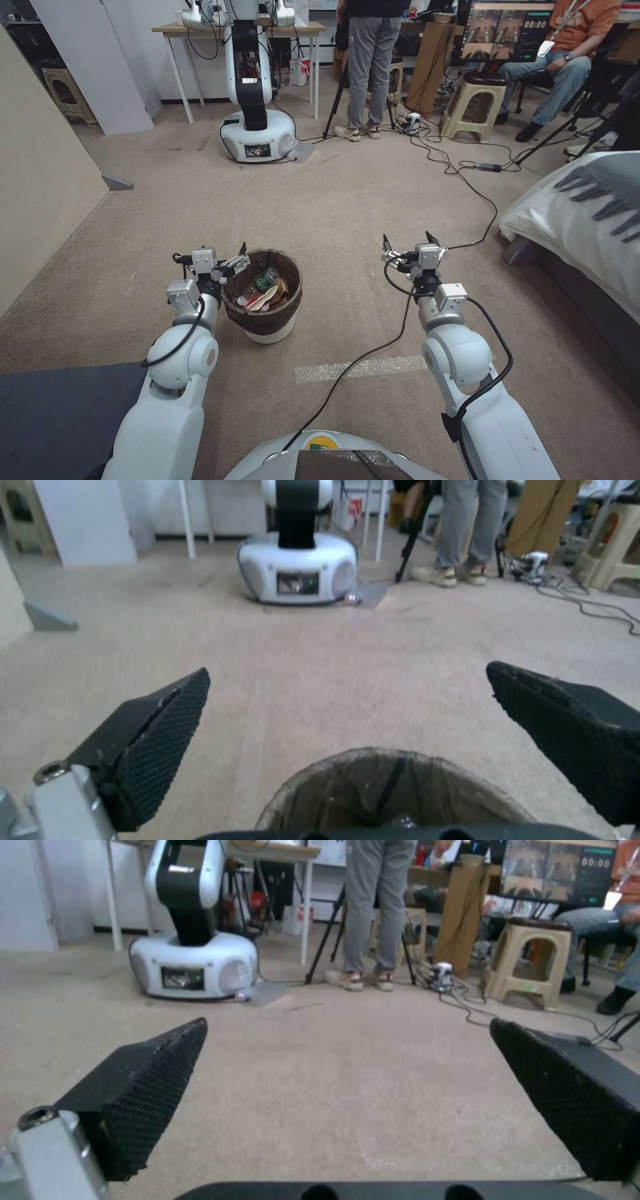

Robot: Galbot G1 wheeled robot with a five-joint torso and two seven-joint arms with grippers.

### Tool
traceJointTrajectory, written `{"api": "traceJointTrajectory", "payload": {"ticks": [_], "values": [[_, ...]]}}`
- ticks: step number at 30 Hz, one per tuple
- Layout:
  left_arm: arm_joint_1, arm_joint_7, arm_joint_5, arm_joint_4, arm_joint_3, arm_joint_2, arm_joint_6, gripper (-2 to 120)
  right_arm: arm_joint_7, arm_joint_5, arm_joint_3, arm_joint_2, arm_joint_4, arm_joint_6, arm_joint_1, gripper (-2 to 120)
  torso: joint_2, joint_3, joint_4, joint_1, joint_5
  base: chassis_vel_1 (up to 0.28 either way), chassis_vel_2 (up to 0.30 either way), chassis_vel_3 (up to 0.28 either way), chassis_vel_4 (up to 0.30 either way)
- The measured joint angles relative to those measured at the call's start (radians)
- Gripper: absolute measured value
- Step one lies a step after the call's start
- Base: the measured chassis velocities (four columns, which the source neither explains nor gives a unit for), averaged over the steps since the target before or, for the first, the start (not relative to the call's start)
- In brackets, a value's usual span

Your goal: Pick up the trash bin, then pick up the garbage from the floor and place it into the trash bin.

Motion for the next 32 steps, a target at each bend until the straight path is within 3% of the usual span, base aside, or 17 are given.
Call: {"api": "traceJointTrajectory", "payload": {"ticks": [1, 4, 5, 8, 11, 32], "values": [[0.0, 0.0, 0.0, 0.0, 0.0, 0.0, 0.0, 100, 0.0, 0.0, 0.0, 0.0, 0.0, 0.0, 0.0, 100, 0.0, 0.0, 0.0, 0.0, 0.0, 0.0, 0.0, 0.0, 0.0], [0.069, 0.126, 0.169, -0.032, 0.001, 0.004, -0.159, 100, -0.01, -0.019, 0.011, 0.008, 0.006, 0.063, -0.024, 100, 0.0, 0.0, 0.0003, 0.0, -0.0004, 0.0, 0.0, 0.0, 0.0], [0.069, 0.126, 0.169, -0.032, 0.001, 0.004, -0.159, 100, -0.01, -0.019, 0.011, 0.008, 0.006, 0.063, -0.024, 100, 0.0, 0.0, 0.0003, 0.0, -0.0004, 0.0, 0.0, 0.0, 0.0], [0.136, 0.166, 0.261, -0.067, 0.009, -0.012, -0.279, 100, -0.022, -0.036, 0.023, 0.021, 0.013, 0.116, -0.052, 100, 0.0, 0.0, 0.0002, 0.0, -0.0005, 0.0, 0.0, 0.0, 0.0], [0.161, 0.173, 0.294, -0.083, 0.01, -0.022, -0.314, 100, -0.026, -0.038, 0.026, 0.029, 0.019, 0.136, -0.07, 100, 0.0, 0.0, 0.0002, 0.0, -0.0006, 0.0, 0.0, 0.0, 0.0], [0.191, 0.169, 0.316, -0.094, 0.012, -0.03, -0.342, 100, -0.066, -0.077, 0.037, 0.048, 0.018, 0.184, -0.1, 100, 0.0, 0.0, 0.0002, 0.0, -0.0006, 0.0, 0.0, 0.0, 0.0]]}}
